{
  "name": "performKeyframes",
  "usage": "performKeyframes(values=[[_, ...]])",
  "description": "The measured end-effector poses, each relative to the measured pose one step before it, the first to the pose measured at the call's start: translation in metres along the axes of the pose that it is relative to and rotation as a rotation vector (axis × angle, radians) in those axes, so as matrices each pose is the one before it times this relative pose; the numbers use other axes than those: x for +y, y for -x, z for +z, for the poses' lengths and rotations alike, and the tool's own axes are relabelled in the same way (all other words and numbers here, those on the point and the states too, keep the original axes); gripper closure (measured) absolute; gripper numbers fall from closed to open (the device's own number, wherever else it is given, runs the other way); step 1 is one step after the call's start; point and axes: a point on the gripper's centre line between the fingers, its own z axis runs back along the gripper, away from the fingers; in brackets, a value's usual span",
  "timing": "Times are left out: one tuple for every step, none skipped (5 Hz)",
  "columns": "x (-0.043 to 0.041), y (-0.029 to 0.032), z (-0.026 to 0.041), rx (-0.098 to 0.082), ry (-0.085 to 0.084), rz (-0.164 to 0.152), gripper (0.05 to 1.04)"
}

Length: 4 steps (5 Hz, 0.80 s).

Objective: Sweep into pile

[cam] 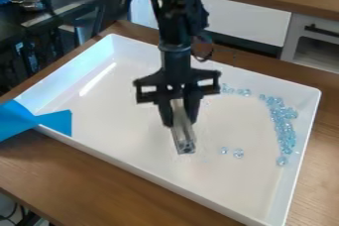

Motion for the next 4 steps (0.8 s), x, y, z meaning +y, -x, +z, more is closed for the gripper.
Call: performKeyframes(values=[[-0.00238, 0.00024, -0.01182, -0.0147, -0.0222, 0.0512, 0.711], [-0.00697, 0.00658, -0.02151, -0.0071, -0.0439, 0.0267, 0.711], [-0.01282, -0.00055, -0.00518, -0.0333, 0.0003, -0.0132, 0.711], [-0.01291, 0.00066, 0.00004, -0.0114, 0.0158, 0.0111, 0.711]])
